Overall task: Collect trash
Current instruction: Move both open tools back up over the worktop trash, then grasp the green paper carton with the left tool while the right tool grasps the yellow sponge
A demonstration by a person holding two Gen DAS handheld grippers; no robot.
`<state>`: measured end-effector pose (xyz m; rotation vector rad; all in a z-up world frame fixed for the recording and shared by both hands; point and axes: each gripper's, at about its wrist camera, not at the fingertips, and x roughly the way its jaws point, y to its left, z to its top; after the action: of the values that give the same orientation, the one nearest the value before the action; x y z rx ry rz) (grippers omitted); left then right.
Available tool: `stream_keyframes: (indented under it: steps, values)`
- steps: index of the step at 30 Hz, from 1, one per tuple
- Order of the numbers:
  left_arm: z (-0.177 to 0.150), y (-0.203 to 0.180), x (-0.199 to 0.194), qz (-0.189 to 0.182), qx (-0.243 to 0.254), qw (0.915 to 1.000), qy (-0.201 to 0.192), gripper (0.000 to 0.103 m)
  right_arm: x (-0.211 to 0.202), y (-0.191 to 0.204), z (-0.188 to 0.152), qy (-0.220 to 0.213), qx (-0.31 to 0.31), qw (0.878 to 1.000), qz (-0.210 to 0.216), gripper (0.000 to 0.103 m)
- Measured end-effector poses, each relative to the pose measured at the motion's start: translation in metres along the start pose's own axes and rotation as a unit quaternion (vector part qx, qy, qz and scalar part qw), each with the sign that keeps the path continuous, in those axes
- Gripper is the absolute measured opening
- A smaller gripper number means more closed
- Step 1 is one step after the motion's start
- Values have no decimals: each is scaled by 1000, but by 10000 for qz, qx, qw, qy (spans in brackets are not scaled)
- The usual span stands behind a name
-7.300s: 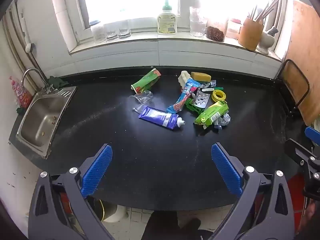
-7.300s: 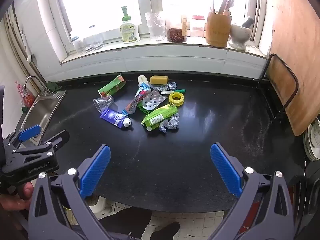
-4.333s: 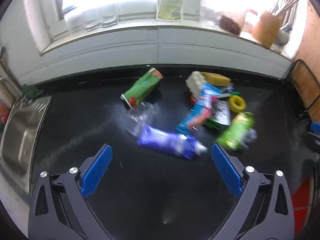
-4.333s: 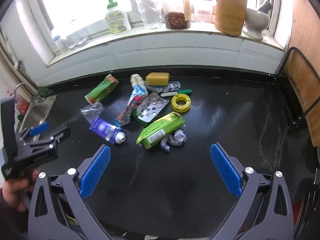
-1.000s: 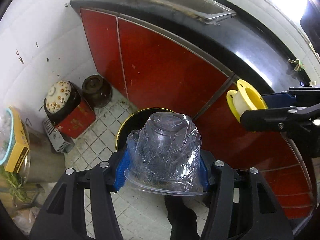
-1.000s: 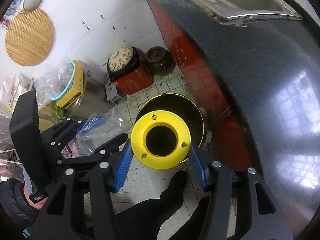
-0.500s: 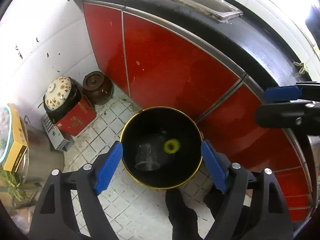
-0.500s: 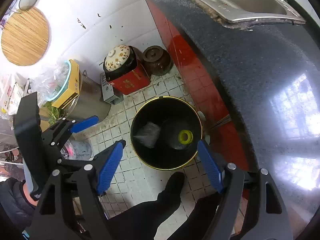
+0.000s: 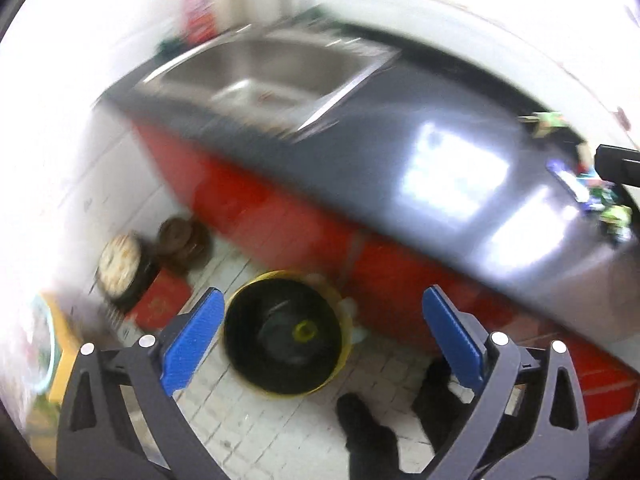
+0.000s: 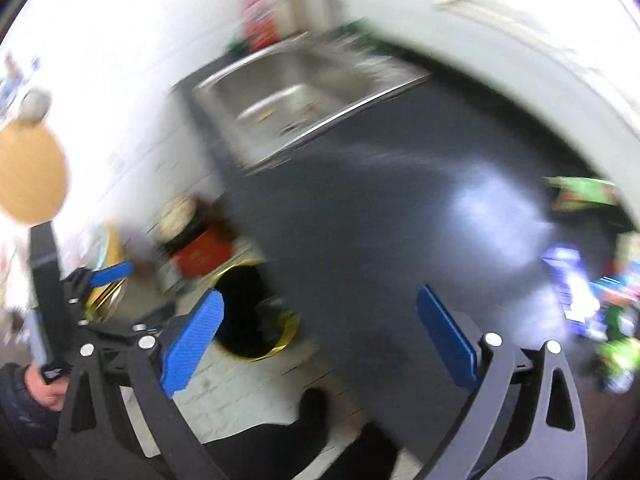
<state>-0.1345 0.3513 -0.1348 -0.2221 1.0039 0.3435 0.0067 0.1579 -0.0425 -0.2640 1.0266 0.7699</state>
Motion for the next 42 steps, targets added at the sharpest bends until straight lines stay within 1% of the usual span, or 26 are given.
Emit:
stream_keyframes:
  steps: [2,3,4,6,8,9,11,13,15,19,23,26,29,31,34,38,40,42]
  values:
    - [23,-37,-4,-229,295,9993,-48,96,-32,-51,-6,-245,433,9977,-469,94]
    - [38,-64,-5,-454,506,9977,-69,96,-42,-67,-10,-302,587,9960,-606,94]
    - [48,-83,-6,-624,666,9958,-99,96,-57,-95,-16,-389,837,9923,-827,94]
    - [71,-131,-9,-1004,1060,9890,-239,96,-78,-135,-29,-528,1192,9851,-1122,94]
    - [85,-170,-10,-1234,1365,9824,-318,96,-99,-176,-45,-631,1601,9753,-1383,94]
    - [93,-197,-11,-1370,1548,9778,-355,96,-110,-197,-54,-687,1829,9695,-1483,94]
    - [101,-232,-12,-1529,1778,9713,-401,96,-125,-228,-73,-770,2108,9608,-1630,94]
    - [108,-266,-12,-1659,2001,9646,-437,96,-135,-245,-86,-823,2300,9540,-1739,94]
    - [112,-289,-9,-1750,2189,9589,-454,96,-144,-264,-96,-872,2482,9479,-1798,94]
    - [120,-322,0,-1775,2410,9533,-401,96,-149,-294,-103,-907,2690,9412,-1832,94]
    - [132,-333,13,-1766,2449,9527,-344,96,-140,-312,-91,-883,2743,9402,-1815,94]
    - [146,-348,29,-1670,2566,9514,-329,96,-130,-333,-83,-824,2763,9409,-1774,94]
    - [163,-363,51,-1603,2754,9472,-358,96,-113,-358,-70,-718,2759,9419,-1778,94]
    - [178,-377,75,-1531,2897,9443,-312,96,-96,-379,-60,-584,2766,9422,-1797,94]
    - [198,-395,108,-1450,3044,9408,-358,96,-67,-411,-45,-401,2867,9408,-1765,94]
    - [229,-417,161,-1455,3104,9389,-317,96,-23,-456,-25,-131,3038,9362,-1765,91]
    - [238,-427,183,-1427,3116,9390,-272,96,2,-478,-18,67,3138,9328,-1771,88]
    - [246,-436,206,-1397,3159,9383,-175,96,24,-496,-12,243,3211,9310,-1717,88]
